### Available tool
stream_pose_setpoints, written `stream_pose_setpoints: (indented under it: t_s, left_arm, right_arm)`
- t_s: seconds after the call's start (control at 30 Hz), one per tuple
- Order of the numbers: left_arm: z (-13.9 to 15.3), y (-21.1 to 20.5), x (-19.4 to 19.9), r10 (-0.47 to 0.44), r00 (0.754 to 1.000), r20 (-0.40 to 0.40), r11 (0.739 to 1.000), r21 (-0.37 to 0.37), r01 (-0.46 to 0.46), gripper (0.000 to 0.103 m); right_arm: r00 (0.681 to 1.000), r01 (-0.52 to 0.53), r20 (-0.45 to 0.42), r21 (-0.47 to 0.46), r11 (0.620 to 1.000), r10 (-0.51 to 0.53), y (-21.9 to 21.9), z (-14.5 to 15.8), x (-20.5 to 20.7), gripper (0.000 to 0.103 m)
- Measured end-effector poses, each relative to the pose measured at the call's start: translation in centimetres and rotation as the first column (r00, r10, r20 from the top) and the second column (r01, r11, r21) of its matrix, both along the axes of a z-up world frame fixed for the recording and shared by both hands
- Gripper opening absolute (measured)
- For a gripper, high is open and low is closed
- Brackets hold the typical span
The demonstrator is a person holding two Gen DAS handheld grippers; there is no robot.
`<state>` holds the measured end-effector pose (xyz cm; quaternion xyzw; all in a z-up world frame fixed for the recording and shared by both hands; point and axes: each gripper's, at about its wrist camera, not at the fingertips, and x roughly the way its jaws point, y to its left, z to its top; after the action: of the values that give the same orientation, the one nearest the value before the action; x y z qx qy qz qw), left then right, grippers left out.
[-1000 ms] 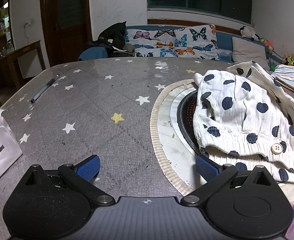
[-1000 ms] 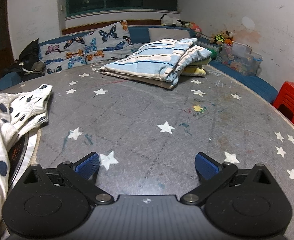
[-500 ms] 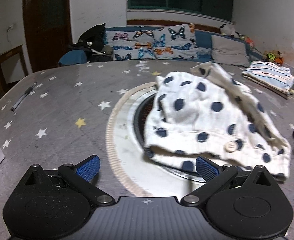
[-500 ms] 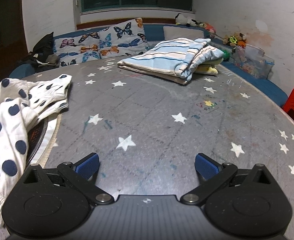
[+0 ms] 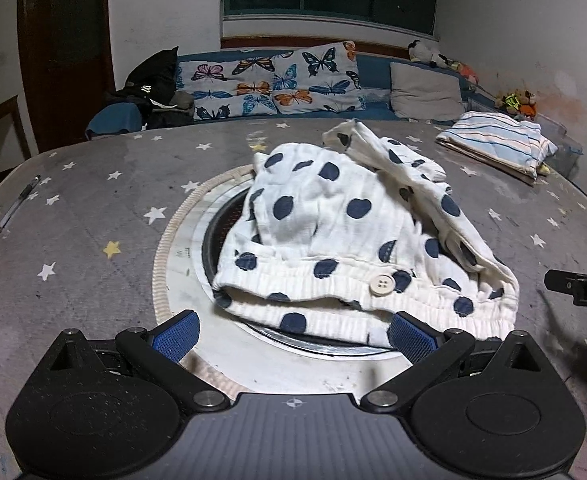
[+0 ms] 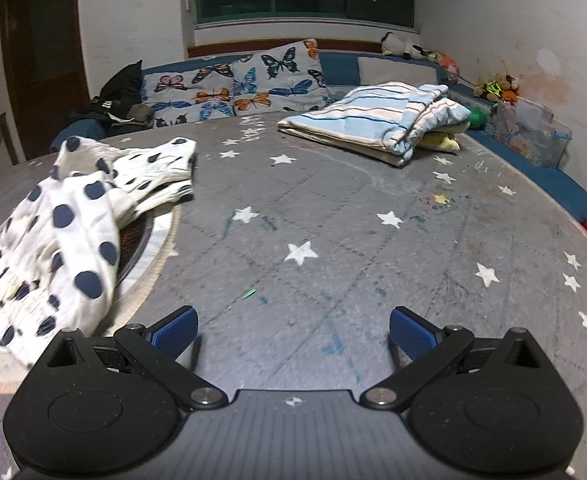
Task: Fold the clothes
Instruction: 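Move both grippers toward the white polka-dot trousers on the table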
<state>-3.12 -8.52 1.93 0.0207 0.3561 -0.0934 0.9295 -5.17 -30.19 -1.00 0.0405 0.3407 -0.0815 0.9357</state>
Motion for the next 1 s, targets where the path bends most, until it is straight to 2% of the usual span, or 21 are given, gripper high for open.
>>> stream_pose_setpoints:
  t_s: [0.43,1.0]
  left_arm:
    - [0.2,-1.6,-0.6,-0.039,0.999,-0.019,0.999,-0.003,0.039,0.103]
    - [1.0,-2.6,0.4,-0.073,0.997,0.001,0.997,0.017,0.073,0.103]
  right_arm:
    - [0.995,-0.098,0.022,-0.009,0.995,0.098,2.6,0.9,-2.4,0.103]
    - [0.980,-0.191,0.054,-0.011,0.982,0.191,4.5,2.2,-1.1,0.098]
